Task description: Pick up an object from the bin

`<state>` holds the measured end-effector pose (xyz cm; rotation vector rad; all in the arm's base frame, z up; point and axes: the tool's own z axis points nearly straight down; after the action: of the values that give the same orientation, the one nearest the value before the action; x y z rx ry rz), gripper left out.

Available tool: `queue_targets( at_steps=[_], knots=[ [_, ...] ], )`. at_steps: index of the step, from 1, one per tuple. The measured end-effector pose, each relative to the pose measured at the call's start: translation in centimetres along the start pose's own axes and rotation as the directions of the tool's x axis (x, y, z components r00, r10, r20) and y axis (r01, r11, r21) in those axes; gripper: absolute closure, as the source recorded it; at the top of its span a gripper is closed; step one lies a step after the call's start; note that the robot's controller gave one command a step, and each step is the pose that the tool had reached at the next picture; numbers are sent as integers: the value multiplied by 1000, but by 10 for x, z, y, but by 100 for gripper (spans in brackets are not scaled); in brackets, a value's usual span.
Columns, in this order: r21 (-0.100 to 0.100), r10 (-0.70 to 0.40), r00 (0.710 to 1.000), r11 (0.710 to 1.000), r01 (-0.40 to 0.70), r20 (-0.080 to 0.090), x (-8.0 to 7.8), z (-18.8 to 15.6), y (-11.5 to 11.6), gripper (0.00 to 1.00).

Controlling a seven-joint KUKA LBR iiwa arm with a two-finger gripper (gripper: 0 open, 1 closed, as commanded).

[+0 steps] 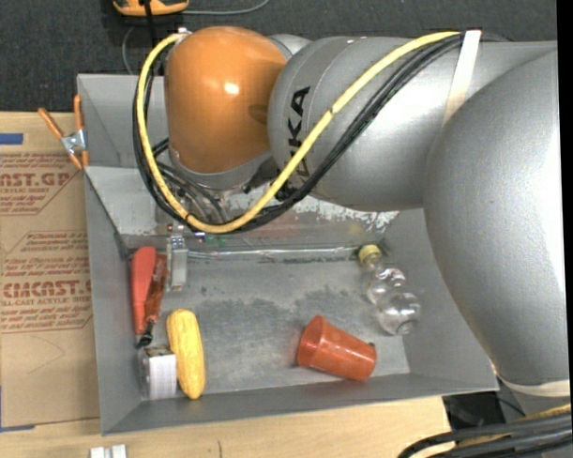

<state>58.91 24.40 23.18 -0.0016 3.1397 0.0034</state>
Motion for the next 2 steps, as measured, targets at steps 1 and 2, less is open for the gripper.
queue_targets(
  at_steps=[1, 2],
  knots=[
    [-1, -208, 978, 978, 208, 5, 22, 45, -12, 0],
    [-2, -423, 906, 906, 423, -3, 91, 78, -35, 0]
  ],
)
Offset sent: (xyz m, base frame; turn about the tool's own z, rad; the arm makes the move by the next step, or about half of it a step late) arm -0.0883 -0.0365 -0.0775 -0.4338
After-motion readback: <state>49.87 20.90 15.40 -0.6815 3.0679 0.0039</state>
